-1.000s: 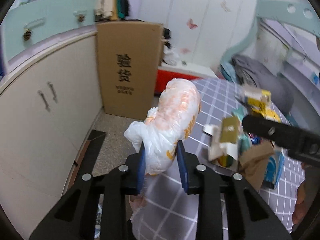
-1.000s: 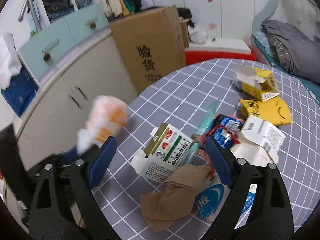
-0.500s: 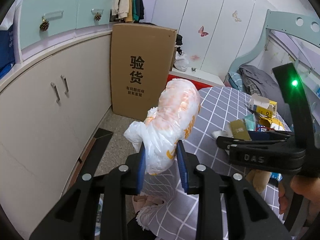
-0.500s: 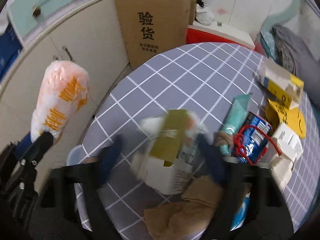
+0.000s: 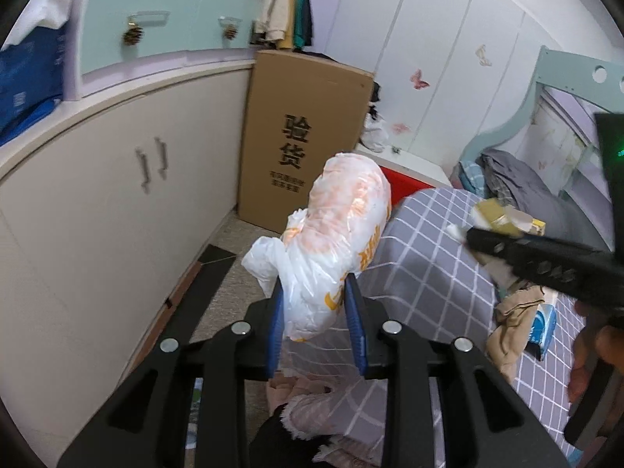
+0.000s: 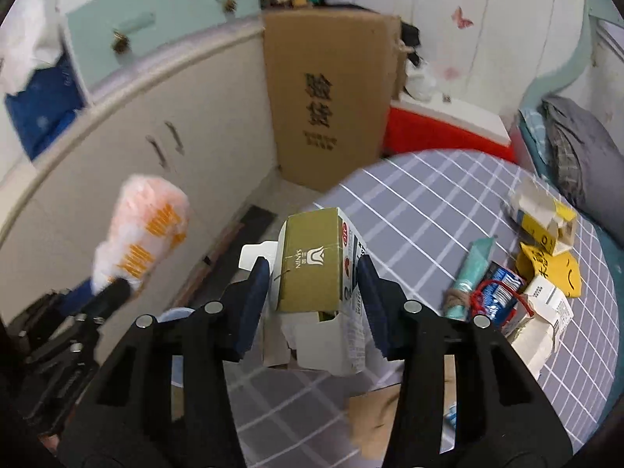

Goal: Collect trash
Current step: 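Carry bag and tissue box to the wastebasket and open both tools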

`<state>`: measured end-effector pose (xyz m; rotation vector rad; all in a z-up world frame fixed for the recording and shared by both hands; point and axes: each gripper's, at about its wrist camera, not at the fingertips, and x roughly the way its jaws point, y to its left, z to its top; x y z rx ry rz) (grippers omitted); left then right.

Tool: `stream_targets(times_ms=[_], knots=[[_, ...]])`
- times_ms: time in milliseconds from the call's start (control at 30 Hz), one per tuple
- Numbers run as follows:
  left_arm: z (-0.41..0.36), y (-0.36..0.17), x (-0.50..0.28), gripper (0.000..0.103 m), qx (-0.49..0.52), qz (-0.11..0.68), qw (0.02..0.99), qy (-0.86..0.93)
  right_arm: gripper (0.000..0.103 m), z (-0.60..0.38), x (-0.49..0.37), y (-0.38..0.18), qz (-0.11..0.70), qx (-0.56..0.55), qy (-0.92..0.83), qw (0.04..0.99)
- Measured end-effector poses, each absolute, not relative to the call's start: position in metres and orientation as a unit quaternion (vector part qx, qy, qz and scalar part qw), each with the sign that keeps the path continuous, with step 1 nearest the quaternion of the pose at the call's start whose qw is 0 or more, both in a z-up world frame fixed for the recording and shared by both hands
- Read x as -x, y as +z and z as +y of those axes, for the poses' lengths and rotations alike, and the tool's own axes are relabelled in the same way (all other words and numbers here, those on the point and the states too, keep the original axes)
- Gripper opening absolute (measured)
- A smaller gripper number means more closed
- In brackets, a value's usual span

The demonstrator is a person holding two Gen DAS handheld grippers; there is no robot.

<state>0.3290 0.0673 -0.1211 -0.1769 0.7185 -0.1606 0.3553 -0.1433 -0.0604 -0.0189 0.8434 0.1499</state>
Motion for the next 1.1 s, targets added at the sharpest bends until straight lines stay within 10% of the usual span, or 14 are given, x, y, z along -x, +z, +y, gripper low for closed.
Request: stream_targets(times_ms=[1100], knots=[[0.269, -0.266, -0.272, 0.029, 0.157, 0.49, 0.853, 0.087, 0.047, 0.091, -0.316, -0.207, 0.476, 0.002, 0.266, 0.838]])
